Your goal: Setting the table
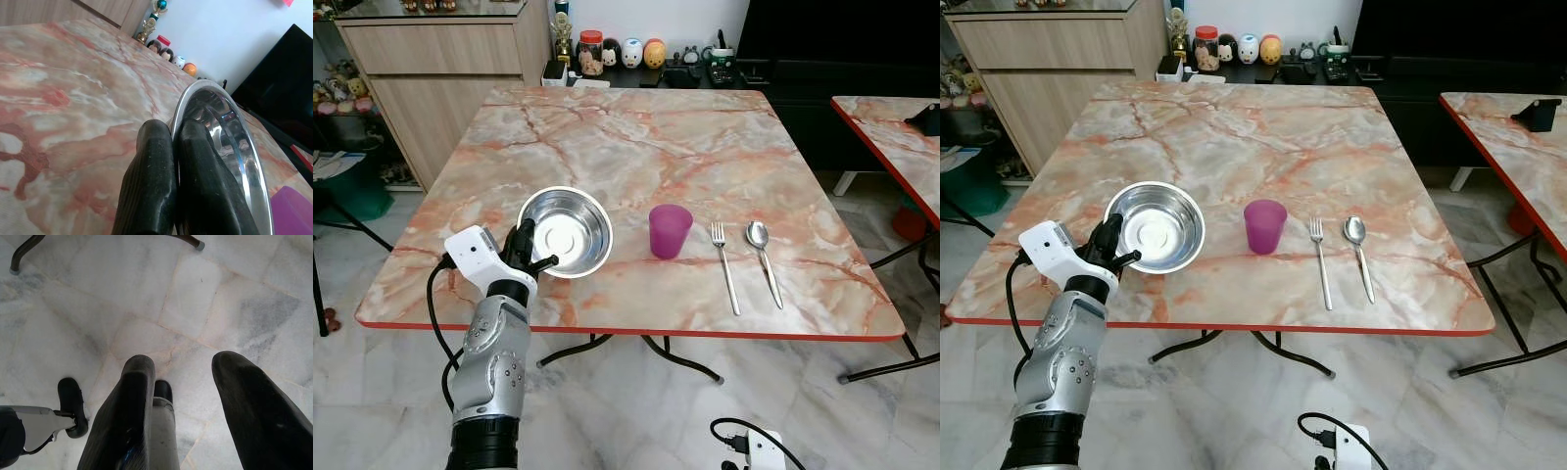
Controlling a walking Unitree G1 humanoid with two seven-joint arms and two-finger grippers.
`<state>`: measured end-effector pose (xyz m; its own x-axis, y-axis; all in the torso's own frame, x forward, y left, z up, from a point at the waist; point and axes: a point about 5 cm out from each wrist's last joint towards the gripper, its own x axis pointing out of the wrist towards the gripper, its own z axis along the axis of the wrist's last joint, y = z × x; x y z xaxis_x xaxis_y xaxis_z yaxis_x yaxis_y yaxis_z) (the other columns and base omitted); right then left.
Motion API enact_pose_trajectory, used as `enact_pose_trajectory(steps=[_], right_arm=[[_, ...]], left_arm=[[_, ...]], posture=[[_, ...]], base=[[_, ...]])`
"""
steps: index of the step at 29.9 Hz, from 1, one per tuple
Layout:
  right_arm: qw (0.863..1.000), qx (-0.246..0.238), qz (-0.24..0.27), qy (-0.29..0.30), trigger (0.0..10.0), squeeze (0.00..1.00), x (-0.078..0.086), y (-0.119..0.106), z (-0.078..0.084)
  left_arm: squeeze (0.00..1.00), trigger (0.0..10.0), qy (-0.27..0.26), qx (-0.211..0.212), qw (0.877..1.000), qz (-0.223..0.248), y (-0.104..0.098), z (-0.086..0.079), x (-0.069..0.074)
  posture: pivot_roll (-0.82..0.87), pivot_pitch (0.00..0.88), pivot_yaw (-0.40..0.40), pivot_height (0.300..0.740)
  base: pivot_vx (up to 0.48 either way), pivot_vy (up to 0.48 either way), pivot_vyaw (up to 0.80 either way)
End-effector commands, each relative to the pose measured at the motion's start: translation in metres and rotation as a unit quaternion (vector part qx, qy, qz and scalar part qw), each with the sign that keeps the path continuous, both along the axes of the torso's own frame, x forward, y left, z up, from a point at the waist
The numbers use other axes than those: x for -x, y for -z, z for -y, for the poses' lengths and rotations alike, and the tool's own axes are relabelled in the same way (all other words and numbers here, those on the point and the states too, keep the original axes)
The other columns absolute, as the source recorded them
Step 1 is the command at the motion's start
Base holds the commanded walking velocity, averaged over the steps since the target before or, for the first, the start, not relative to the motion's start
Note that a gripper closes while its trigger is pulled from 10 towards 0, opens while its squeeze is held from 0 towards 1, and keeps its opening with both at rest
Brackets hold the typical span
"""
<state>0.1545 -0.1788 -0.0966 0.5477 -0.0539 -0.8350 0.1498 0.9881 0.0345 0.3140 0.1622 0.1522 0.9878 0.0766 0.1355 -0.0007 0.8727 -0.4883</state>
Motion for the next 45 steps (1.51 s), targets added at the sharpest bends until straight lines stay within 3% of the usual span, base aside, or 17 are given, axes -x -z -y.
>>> enact_pose_trajectory(steps=[1,19,45], right_arm=[[1.0,0.0,-0.002,0.009,10.0,0.0,0.0028,0.0009,0.0016],[1.0,0.0,0.001,0.011,10.0,0.0,0.003,0.0008,0.0022],[1.0,-0.001,0.001,0.01,10.0,0.0,0.0027,0.0007,0.0019]], left_arm=[[0.0,10.0,-0.004,-0.008,1.0,0.015,-0.0039,-0.0021,0.002],[0.0,10.0,-0.012,-0.003,1.0,0.029,-0.0097,-0.003,0.0027],[0.0,10.0,-0.013,-0.009,0.999,0.028,-0.0095,-0.0016,0.002]], posture=[[0.03,0.0,-0.046,0.74],[0.03,0.0,-0.048,0.74],[0.03,0.0,-0.048,0.74]], base=[[0.0,0.0,0.0],[0.0,0.0,0.0],[0.0,-0.35,0.0]])
